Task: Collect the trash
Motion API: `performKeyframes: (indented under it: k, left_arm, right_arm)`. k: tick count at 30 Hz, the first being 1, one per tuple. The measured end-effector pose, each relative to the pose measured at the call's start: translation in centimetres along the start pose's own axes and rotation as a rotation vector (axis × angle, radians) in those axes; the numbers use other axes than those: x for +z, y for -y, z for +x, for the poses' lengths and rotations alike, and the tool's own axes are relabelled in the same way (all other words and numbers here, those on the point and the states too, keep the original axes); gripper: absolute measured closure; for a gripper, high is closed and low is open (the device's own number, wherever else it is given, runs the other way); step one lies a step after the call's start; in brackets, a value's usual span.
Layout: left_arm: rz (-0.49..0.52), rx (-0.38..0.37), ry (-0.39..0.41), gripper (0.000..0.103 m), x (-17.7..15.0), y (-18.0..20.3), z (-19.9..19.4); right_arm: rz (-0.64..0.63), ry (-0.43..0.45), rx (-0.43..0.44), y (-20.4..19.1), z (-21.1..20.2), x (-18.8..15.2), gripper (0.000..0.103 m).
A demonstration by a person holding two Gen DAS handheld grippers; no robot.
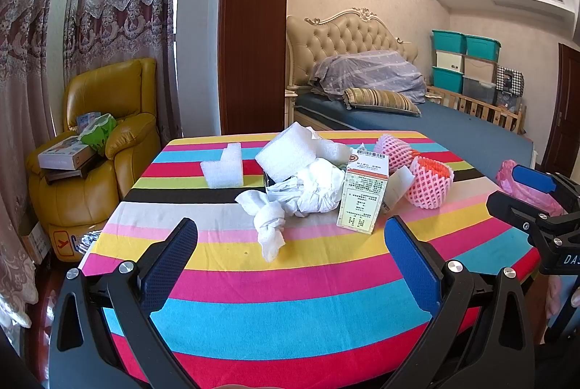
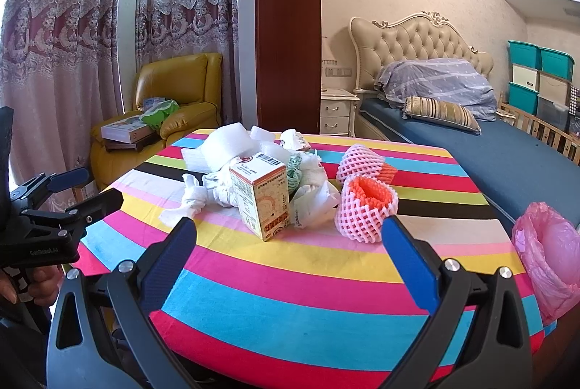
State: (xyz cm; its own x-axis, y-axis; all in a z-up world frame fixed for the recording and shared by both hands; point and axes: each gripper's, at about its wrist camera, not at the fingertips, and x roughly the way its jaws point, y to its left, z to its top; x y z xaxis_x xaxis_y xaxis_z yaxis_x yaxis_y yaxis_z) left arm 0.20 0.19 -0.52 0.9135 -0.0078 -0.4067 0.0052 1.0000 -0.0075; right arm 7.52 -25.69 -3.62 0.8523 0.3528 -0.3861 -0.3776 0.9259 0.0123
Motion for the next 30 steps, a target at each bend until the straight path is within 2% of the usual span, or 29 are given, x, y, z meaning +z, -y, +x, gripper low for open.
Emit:
performKeyframes:
  k: [30]
  left_arm:
    - [0.014,-0.016,0.000,0.006,-0.17,0.85,-0.35]
  right_arm:
    - [0.007,0.003,-0.011,-0.01,0.03,0.09,0.004]
